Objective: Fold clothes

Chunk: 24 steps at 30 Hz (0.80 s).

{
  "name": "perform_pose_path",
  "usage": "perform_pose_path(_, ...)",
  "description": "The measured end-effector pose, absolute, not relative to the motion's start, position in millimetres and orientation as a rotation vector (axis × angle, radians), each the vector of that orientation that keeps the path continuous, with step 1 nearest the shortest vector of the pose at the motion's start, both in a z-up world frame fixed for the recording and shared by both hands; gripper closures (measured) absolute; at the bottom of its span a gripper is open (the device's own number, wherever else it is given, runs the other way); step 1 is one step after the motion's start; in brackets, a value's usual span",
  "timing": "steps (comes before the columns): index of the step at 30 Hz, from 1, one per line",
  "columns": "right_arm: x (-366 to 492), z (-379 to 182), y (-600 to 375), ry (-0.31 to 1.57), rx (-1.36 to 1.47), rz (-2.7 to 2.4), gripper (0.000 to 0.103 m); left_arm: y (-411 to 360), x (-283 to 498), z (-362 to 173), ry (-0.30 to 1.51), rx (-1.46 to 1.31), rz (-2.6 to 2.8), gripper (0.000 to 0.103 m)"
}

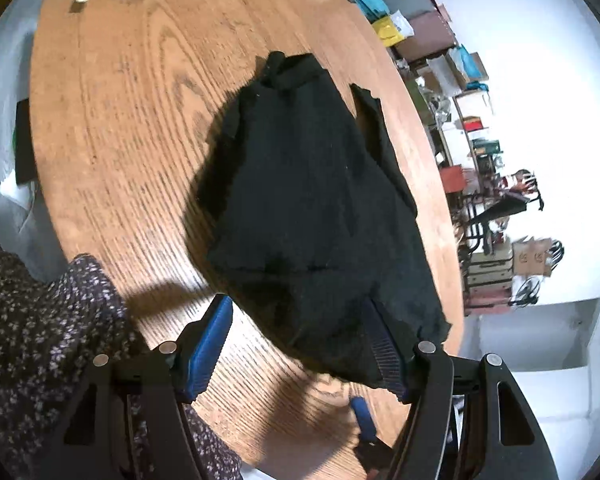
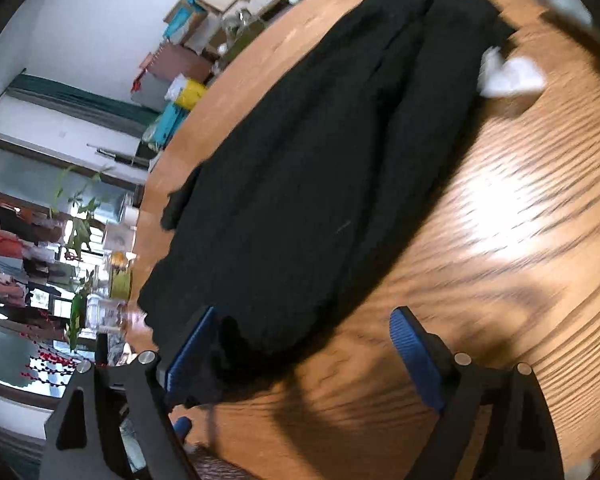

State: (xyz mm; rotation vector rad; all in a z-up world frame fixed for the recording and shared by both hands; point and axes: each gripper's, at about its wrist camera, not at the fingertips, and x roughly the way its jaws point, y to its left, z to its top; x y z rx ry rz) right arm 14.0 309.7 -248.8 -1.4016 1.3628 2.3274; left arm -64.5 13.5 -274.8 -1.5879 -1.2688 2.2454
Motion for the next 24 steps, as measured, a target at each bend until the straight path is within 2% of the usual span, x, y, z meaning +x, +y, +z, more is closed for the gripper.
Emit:
perform_pose_path(6, -2.0, -255.2, 273.3, 1.394, -1.536, 2.252, 0.013, -5.9, -56.7, -264.4, -1.259, -1.592, 2.305, 0.035)
perform_pose_path(12, -9.9, -256.2, 261.6, 1.376, -1.596, 2.172, 0.015, -14.0, -58.2, -260.7, -1.040, -1.707, 2.425, 0.035)
perform_pose_path(14, -13.4, -257.0, 258.6, 1.373, -1.614, 2.155, 0.026, -23.7, -54.0, -258.8, -1.082, -1.678, 2.438, 0.035)
perform_pose_path(16, -18.9, -259.0, 261.2, 1.366, -1.630, 2.159, 0.050, -33.3, -49.8, -257.0, -1.125, -1.649, 2.450, 0.035)
perform_pose_path(17, -20.3, -260.4, 263.6, 1.378, -1.640, 2.151, 0.053, -38.6, -46.4, -259.2, -1.200, -1.644, 2.450, 0.035)
perform_pose_path(19, -19.1, -262.7, 271.6, 1.459, -1.648, 2.119, 0.068, -47.9, -38.9, -265.4, -1.374, -1.629, 2.423, 0.035)
perform_pose_path(22, -18.1, -240.5, 277.3, 1.478, -1.581, 2.192, 0.072, -50.0, -29.1, -272.7, -1.585, -1.601, 2.348, 0.034)
perform_pose_path(24, -20.8, -220.7, 276.0, 1.454, -1.524, 2.275, 0.072, -46.2, -29.3, -268.0, -1.596, -1.556, 2.383, 0.032)
